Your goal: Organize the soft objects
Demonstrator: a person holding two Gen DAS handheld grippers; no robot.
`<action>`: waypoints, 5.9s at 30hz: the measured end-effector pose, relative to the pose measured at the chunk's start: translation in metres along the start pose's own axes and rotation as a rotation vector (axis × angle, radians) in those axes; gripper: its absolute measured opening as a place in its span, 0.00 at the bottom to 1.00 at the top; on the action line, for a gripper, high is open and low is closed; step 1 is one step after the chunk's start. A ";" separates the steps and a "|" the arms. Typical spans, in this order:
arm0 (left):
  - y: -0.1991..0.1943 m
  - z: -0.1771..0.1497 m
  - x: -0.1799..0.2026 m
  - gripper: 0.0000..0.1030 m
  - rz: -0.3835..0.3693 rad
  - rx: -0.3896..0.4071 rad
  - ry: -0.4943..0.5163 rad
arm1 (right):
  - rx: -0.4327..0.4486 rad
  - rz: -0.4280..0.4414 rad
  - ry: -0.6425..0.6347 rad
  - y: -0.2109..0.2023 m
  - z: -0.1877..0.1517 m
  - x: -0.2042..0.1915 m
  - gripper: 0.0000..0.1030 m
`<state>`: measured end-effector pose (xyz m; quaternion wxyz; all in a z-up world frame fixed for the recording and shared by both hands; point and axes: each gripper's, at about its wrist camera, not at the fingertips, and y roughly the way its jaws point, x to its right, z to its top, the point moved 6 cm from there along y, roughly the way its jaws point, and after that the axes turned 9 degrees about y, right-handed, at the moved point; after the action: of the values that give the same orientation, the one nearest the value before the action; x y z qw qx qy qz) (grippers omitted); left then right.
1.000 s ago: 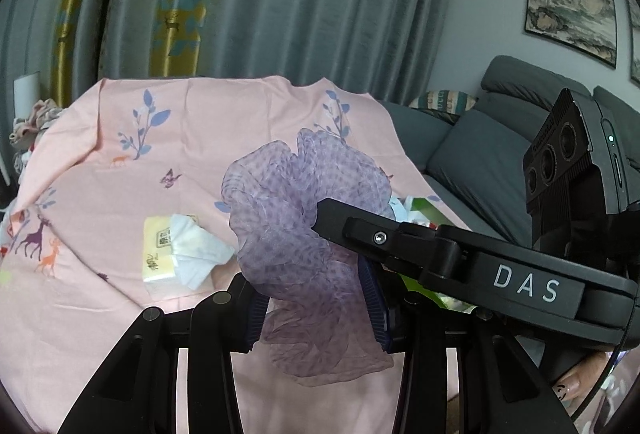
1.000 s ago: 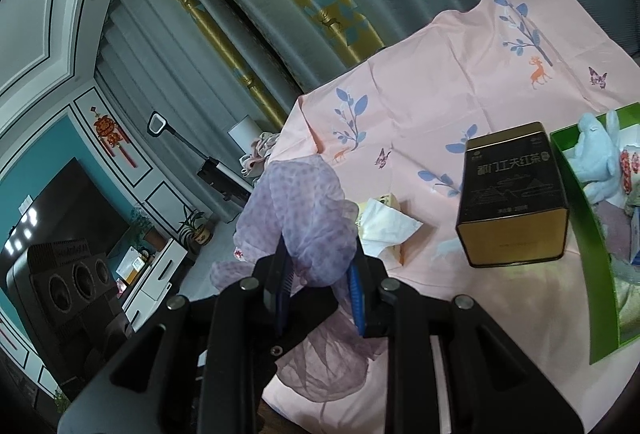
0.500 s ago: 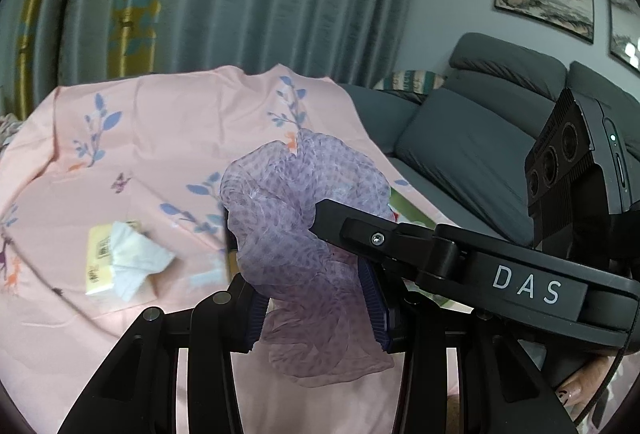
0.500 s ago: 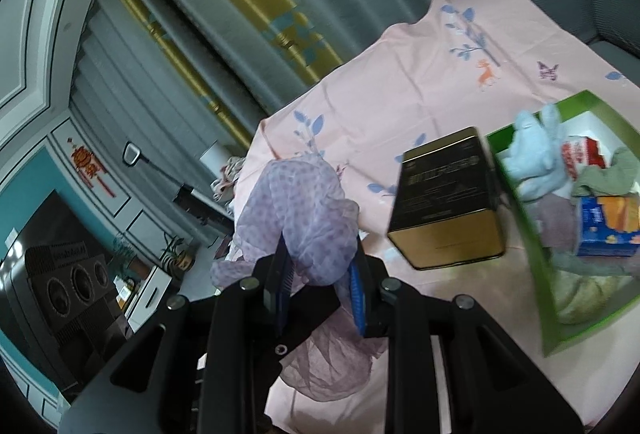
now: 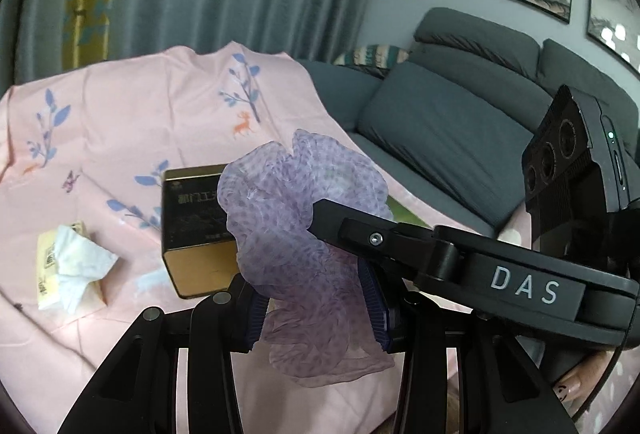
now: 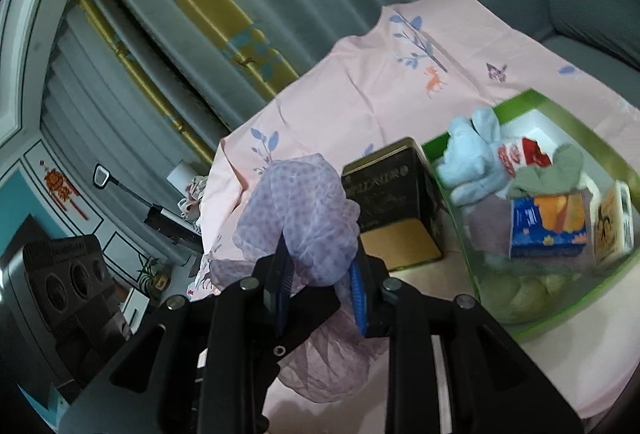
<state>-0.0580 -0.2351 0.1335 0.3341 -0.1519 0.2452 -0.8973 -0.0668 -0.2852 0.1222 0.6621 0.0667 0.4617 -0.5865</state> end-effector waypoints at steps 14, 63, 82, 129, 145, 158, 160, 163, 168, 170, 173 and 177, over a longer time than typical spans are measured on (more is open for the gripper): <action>0.016 -0.007 -0.008 0.42 -0.088 -0.048 0.018 | 0.011 -0.156 0.025 0.003 -0.003 0.007 0.25; 0.210 0.064 0.033 0.42 -0.203 -0.242 0.038 | 0.061 -0.293 0.275 0.036 0.129 0.146 0.25; 0.255 0.033 0.042 0.44 -0.163 -0.417 0.014 | -0.010 -0.432 0.382 0.047 0.122 0.201 0.28; 0.048 0.045 0.006 1.00 0.024 -0.154 0.031 | 0.306 -0.449 0.133 -0.065 0.073 0.066 0.99; 0.025 0.023 -0.002 1.00 0.035 -0.170 -0.002 | 0.333 -0.526 0.157 -0.082 0.027 0.045 0.99; 0.024 0.022 -0.004 1.00 0.006 -0.171 -0.015 | 0.363 -0.574 0.153 -0.087 0.023 0.038 0.99; 0.026 0.022 -0.005 1.00 0.006 -0.181 -0.019 | 0.362 -0.581 0.145 -0.087 0.022 0.037 0.99; 0.027 0.020 -0.008 1.00 0.000 -0.184 -0.028 | 0.360 -0.595 0.137 -0.087 0.021 0.036 0.99; 0.025 0.019 -0.009 1.00 0.001 -0.183 -0.024 | 0.354 -0.596 0.140 -0.086 0.021 0.037 0.99; 0.025 0.018 -0.009 1.00 -0.001 -0.182 -0.022 | 0.353 -0.598 0.140 -0.085 0.020 0.037 0.99; 0.025 0.019 -0.009 1.00 -0.001 -0.185 -0.020 | 0.353 -0.607 0.135 -0.085 0.020 0.036 0.99; 0.024 0.020 -0.009 1.00 -0.003 -0.181 -0.012 | 0.360 -0.613 0.131 -0.086 0.019 0.035 0.99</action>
<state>-0.0303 -0.2512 0.1361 0.3192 -0.1874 0.3230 -0.8710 -0.1329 -0.3480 0.1482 0.4023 0.0783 0.3908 -0.8242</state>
